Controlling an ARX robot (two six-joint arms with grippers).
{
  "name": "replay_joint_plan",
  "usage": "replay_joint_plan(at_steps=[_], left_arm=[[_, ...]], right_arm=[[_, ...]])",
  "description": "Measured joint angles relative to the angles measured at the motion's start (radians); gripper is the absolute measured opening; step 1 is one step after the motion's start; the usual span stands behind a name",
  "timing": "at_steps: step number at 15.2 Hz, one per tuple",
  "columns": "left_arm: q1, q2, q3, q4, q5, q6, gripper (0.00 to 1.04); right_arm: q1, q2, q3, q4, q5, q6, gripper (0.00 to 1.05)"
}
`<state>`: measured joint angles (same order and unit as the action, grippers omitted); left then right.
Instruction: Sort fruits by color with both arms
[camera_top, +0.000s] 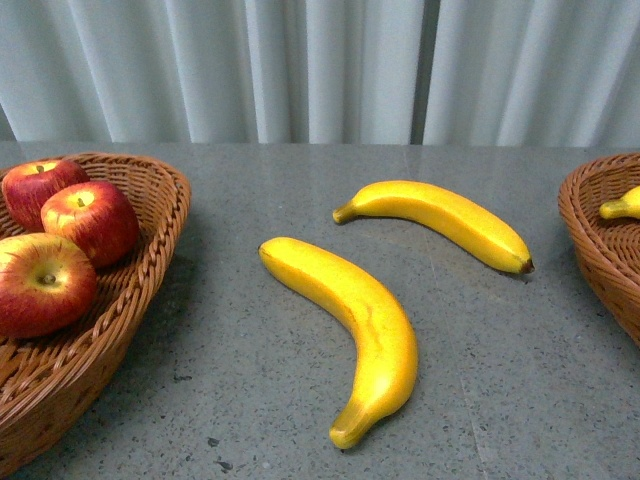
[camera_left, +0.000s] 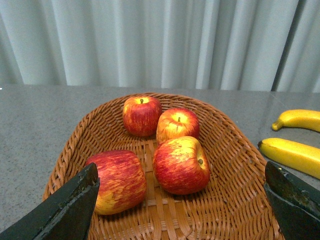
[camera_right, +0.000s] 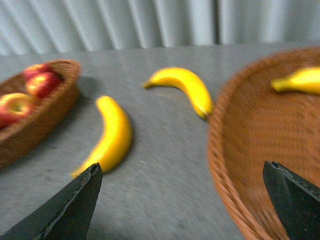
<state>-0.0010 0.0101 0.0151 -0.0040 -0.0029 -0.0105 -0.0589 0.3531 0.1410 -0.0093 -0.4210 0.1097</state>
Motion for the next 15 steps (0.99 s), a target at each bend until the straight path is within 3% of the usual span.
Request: replay_joint_plan(at_steps=[1,3,7,11,15], left_arm=[[0.0,0.0,0.0,0.0,0.001,0.0,0.98],[0.0,0.0,0.0,0.0,0.002,0.0,0.98],[0.0,0.0,0.0,0.0,0.002,0.0,0.98],[0.0,0.0,0.0,0.0,0.003,0.0,0.98],[0.0,0.0,0.0,0.0,0.002,0.0,0.98]], right_arm=[[0.086,0.101,0.047,0.106,-0.018,0.006,0.98],[0.235,0.387,0.171,0.341,0.101,0.006,0.98],[0.527,0.937,0.465,0.502,0.281,-0.026,0.98],[0.619,1.263,0.711,0.359,0.335,-0.036,0.98],[0.663,1.409,0.816,0.15,0.394,-0.051,0.98]])
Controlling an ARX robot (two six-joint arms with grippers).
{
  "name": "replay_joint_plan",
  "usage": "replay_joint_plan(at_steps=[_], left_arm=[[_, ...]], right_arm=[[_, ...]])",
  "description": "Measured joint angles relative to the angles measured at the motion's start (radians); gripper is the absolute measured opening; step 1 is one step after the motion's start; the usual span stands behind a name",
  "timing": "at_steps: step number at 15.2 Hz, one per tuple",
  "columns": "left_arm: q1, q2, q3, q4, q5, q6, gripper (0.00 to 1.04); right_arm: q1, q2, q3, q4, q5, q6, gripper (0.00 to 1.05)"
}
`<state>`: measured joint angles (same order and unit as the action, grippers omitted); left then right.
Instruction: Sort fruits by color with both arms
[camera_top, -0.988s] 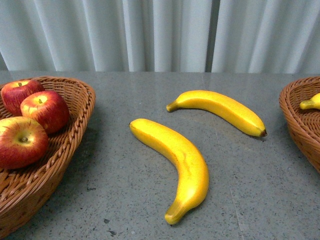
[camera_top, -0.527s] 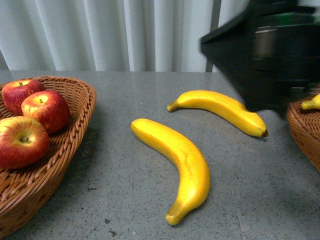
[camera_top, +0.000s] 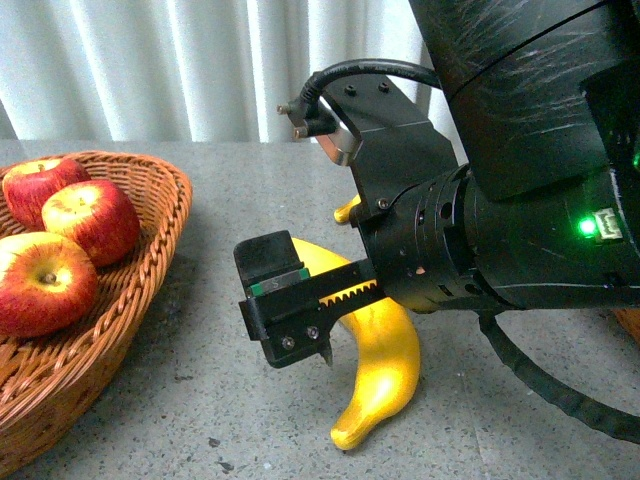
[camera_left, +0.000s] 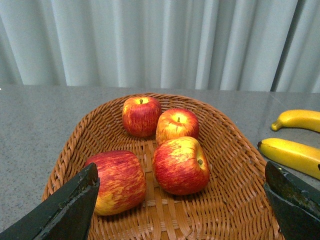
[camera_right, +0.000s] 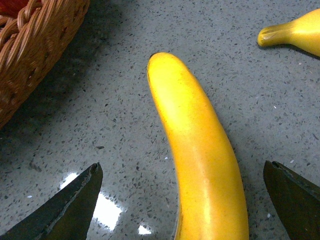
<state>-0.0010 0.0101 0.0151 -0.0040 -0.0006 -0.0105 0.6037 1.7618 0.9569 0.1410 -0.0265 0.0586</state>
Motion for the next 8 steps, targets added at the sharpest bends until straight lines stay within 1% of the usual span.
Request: replay_joint_plan(at_steps=[2,5,7,8], left_arm=[[0.0,0.0,0.0,0.0,0.0,0.0,0.98],[0.0,0.0,0.0,0.0,0.0,0.0,0.98],[0.0,0.0,0.0,0.0,0.0,0.0,0.98],[0.0,0.0,0.0,0.0,0.0,0.0,0.98]], right_arm=[[0.01,0.024,0.026,-0.026,0.024,-0.007,0.98],[0.018,0.079,0.065,-0.079,0.085,-0.037,0.98],[0.017,0.096,0.069,-0.101,0.091,-0.048,0.98],[0.017,0.098,0.069,-0.112,0.089,-0.05,0.96]])
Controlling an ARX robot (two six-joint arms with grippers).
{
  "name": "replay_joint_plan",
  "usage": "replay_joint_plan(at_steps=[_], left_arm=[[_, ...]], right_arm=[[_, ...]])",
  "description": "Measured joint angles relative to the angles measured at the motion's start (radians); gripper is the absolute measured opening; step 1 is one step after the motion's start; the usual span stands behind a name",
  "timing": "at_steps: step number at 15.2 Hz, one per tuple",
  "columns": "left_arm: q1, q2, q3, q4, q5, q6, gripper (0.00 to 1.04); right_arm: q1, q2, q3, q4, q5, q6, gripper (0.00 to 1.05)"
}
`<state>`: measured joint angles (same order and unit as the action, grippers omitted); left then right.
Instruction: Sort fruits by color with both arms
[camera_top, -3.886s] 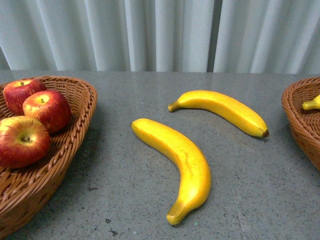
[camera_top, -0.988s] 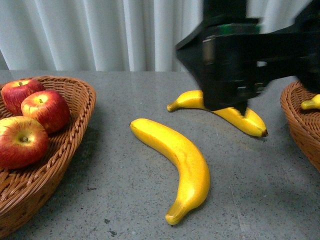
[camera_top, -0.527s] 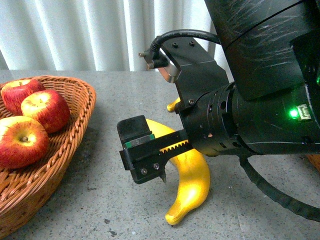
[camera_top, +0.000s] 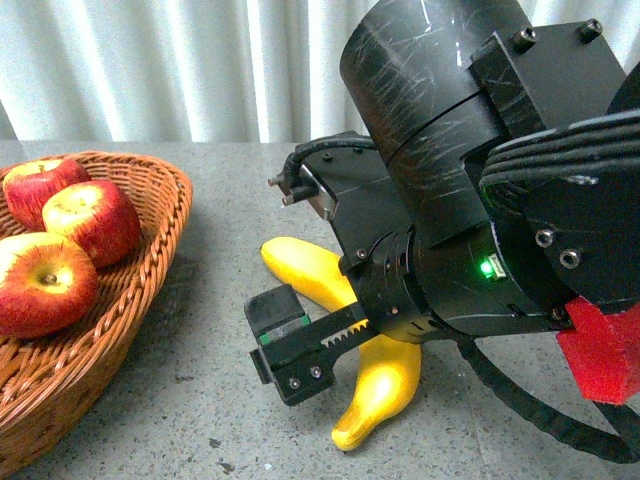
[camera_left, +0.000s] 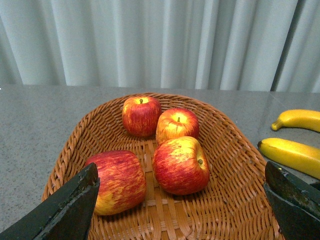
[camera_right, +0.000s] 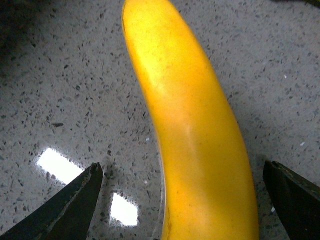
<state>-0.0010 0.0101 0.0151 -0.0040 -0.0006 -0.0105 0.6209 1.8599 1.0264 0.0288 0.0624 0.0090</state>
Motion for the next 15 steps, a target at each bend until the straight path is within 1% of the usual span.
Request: replay_joint_plan(at_steps=[1,3,5,6,7,9,11,12,13,14,15], left_arm=[[0.0,0.0,0.0,0.0,0.0,0.0,0.98],[0.0,0.0,0.0,0.0,0.0,0.0,0.98],[0.0,0.0,0.0,0.0,0.0,0.0,0.98],[0.0,0.0,0.0,0.0,0.0,0.0,0.98],[0.0,0.0,0.0,0.0,0.0,0.0,0.98],[0.0,0.0,0.0,0.0,0.0,0.0,0.98],[0.0,0.0,0.0,0.0,0.0,0.0,0.98],[0.0,0.0,0.0,0.0,0.0,0.0,0.98],[0.0,0.0,0.0,0.0,0.0,0.0,0.98],[0.0,0.0,0.0,0.0,0.0,0.0,0.98],[0.0,0.0,0.0,0.0,0.0,0.0,0.98]], right_arm=[[0.0,0.002,-0.001,-0.002,-0.003,-0.002,0.87],[-0.003,0.002,-0.003,0.017,-0.031,-0.001,0.63],[-0.015,-0.003,-0.007,0.031,-0.063,0.009,0.45],[-0.035,-0.022,-0.01,0.037,-0.087,0.026,0.39],[-0.056,-0.046,-0.01,0.04,-0.113,0.04,0.39],[-0.138,-0.14,-0.018,0.081,-0.195,0.082,0.39],[-0.174,-0.18,-0.02,0.085,-0.227,0.092,0.39],[-0.214,-0.22,-0.029,0.098,-0.258,0.098,0.39],[-0.298,-0.287,-0.052,0.122,-0.32,0.097,0.39],[-0.377,-0.334,-0.082,0.135,-0.363,0.073,0.39],[-0.475,-0.361,-0.107,0.124,-0.413,0.031,0.39]])
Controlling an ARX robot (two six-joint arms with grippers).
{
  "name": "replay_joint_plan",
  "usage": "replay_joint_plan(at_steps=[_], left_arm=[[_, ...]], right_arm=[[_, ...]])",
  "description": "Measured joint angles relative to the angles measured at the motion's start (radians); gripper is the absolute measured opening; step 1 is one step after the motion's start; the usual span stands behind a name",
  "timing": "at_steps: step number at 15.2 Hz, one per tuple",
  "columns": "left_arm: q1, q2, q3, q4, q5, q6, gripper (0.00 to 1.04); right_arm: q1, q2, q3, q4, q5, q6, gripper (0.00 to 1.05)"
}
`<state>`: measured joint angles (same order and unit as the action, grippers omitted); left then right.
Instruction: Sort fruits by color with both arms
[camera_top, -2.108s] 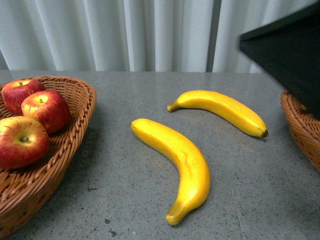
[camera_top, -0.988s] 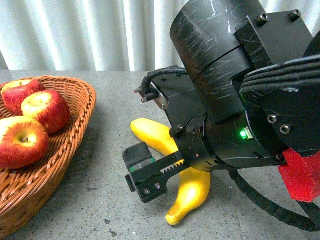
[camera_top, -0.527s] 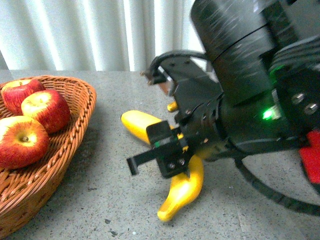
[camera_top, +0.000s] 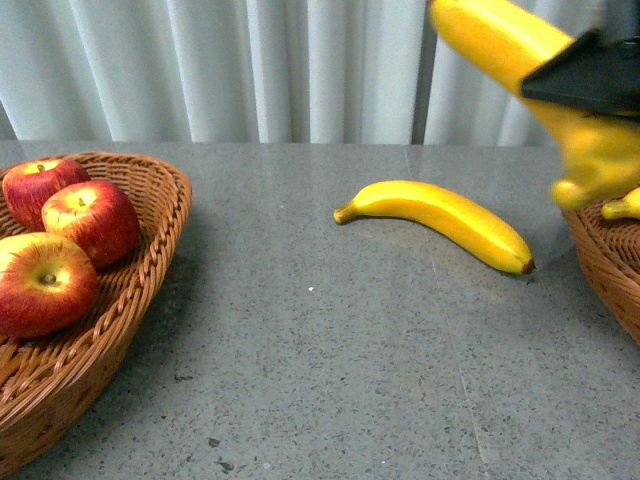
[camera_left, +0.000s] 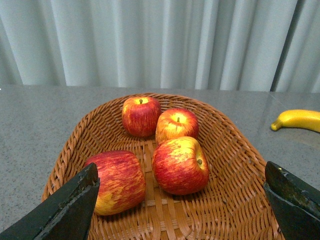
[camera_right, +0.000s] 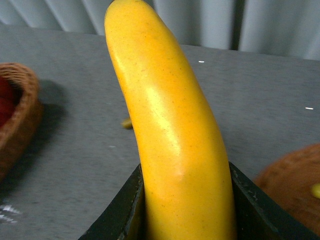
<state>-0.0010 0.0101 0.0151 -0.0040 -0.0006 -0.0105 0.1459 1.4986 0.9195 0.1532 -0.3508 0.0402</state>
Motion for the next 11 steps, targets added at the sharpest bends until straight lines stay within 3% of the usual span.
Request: replay_joint_plan(at_steps=[3,5,7,11], left_arm=[[0.0,0.0,0.0,0.0,0.0,0.0,0.98],[0.0,0.0,0.0,0.0,0.0,0.0,0.98],[0.0,0.0,0.0,0.0,0.0,0.0,0.98],[0.0,0.0,0.0,0.0,0.0,0.0,0.98]], right_arm=[[-0.28,-0.001,-0.048,-0.076,-0.053,-0.181,0.39],[-0.406,-0.001,-0.084,-0.138,-0.076,-0.307,0.39],[-0.435,-0.009,-0.099,-0.223,-0.127,-0.381,0.43],[-0.37,-0.11,-0.071,-0.254,-0.171,-0.378,0.87]])
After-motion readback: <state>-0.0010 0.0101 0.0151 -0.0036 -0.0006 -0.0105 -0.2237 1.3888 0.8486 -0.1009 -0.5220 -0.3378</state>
